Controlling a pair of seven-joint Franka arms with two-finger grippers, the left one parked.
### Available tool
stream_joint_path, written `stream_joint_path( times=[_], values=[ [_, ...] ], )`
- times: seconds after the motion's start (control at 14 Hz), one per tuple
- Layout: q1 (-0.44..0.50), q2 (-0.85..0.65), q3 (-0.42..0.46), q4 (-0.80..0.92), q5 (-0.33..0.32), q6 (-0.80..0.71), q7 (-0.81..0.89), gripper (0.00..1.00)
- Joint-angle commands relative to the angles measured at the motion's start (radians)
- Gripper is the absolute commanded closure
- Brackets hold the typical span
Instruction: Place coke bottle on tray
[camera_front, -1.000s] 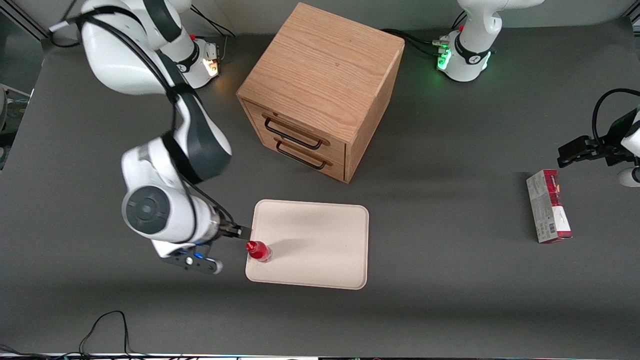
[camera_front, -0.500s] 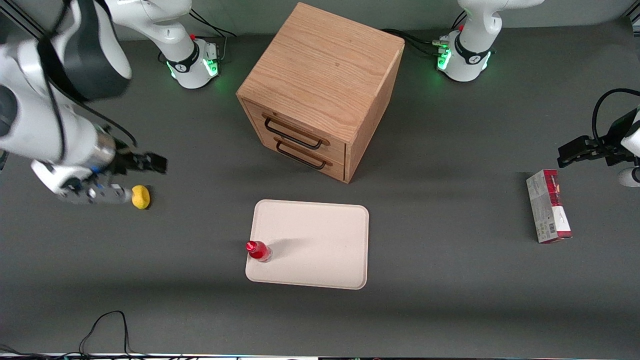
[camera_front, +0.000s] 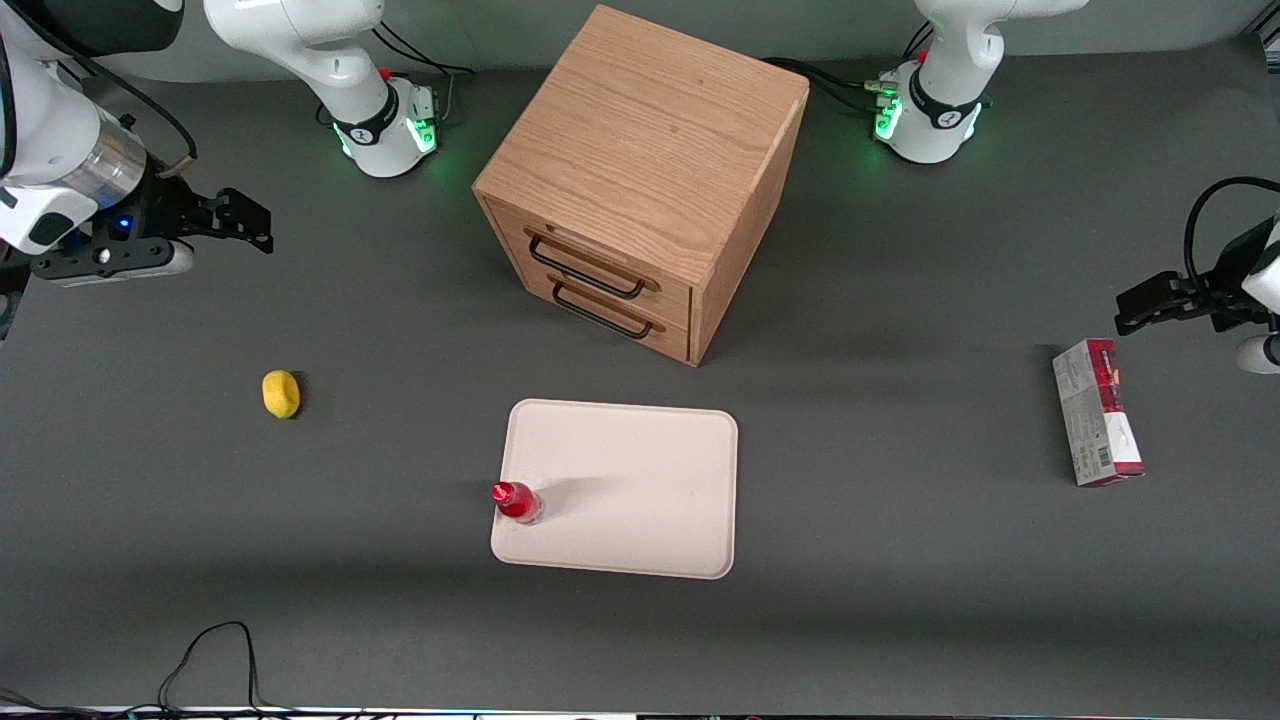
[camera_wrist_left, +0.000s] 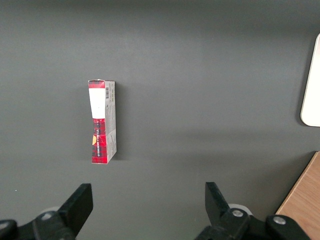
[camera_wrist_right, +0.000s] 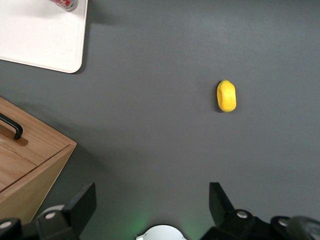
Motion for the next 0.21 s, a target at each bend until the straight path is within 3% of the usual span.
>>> stream_joint_path(
  times=[0.0,0.14],
  values=[
    [0.011,0.015,-0.022,0.028,0.024,-0.026,-0.045,0.00],
    [0.046,0.017,-0.050,0.031,0.027,-0.026,-0.039,0.00]
  ],
)
